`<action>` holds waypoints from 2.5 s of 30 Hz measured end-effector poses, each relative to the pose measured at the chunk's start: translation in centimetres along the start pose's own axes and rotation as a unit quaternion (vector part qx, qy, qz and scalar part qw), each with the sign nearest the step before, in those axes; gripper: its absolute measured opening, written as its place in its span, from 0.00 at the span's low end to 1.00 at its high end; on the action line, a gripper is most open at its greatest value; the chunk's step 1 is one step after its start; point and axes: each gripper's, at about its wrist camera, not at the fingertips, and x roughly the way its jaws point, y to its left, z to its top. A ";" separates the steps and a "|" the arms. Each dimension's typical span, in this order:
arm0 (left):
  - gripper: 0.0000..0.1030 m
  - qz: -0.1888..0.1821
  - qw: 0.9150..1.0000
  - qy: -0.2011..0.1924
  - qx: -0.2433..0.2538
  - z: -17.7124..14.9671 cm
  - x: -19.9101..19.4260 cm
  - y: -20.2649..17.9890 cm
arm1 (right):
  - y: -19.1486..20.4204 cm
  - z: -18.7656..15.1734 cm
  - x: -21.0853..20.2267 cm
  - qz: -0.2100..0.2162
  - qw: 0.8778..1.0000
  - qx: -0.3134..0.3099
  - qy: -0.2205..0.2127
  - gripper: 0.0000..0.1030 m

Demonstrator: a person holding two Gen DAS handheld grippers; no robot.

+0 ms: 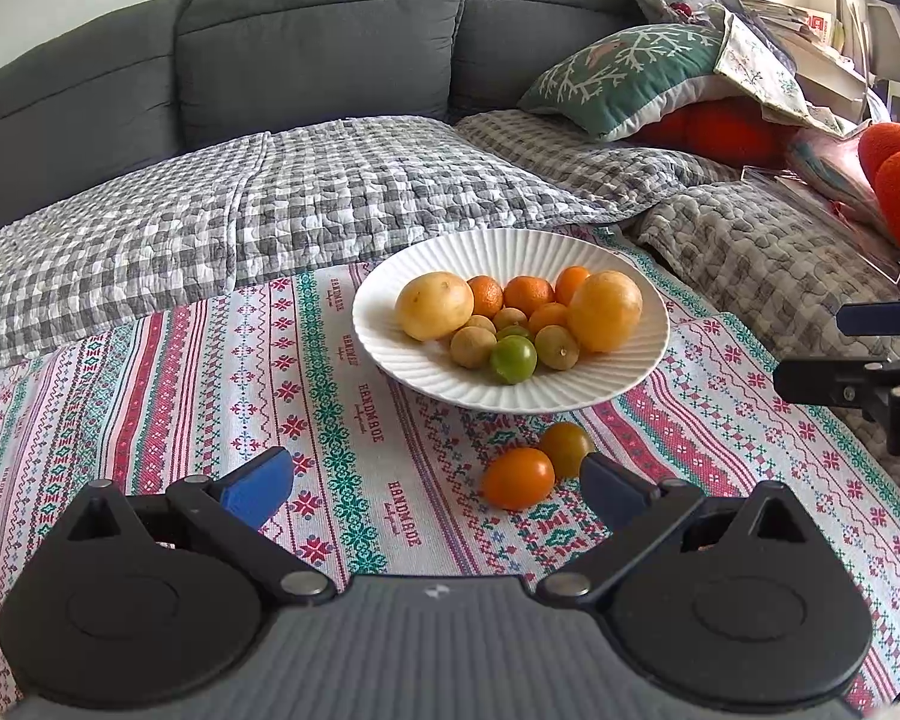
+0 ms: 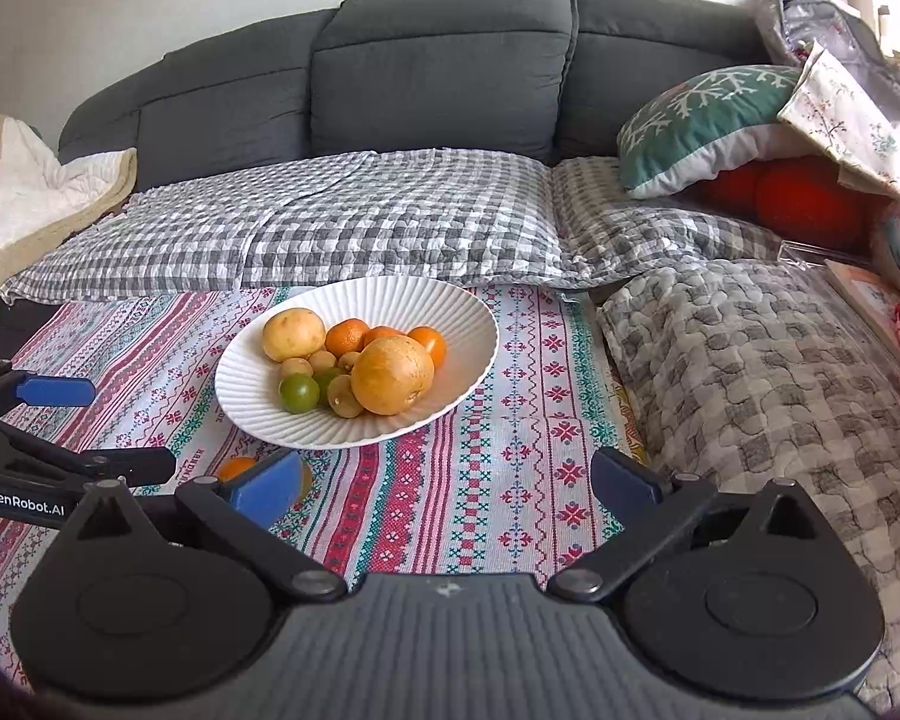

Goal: Organize fruits
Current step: 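Withdraw both tools from the plate toward the two remaining tomatoes, then grasp an orange tomato with the left tool while the right tool grasps a dark green tomato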

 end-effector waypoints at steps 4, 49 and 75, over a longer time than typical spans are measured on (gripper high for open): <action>0.91 0.003 1.000 0.004 0.005 -0.6 -0.1 0.3 | 0.6 -0.6 -0.1 0.000 1.000 -0.014 0.002 1.00; 0.20 -0.022 0.998 0.006 0.063 -2.4 5.0 -3.0 | 1.5 -2.9 1.8 -0.003 0.998 -0.062 0.026 1.00; 0.18 -0.014 0.999 0.030 0.027 -2.3 3.4 0.2 | 4.7 -1.9 6.8 0.040 0.996 0.001 0.084 0.95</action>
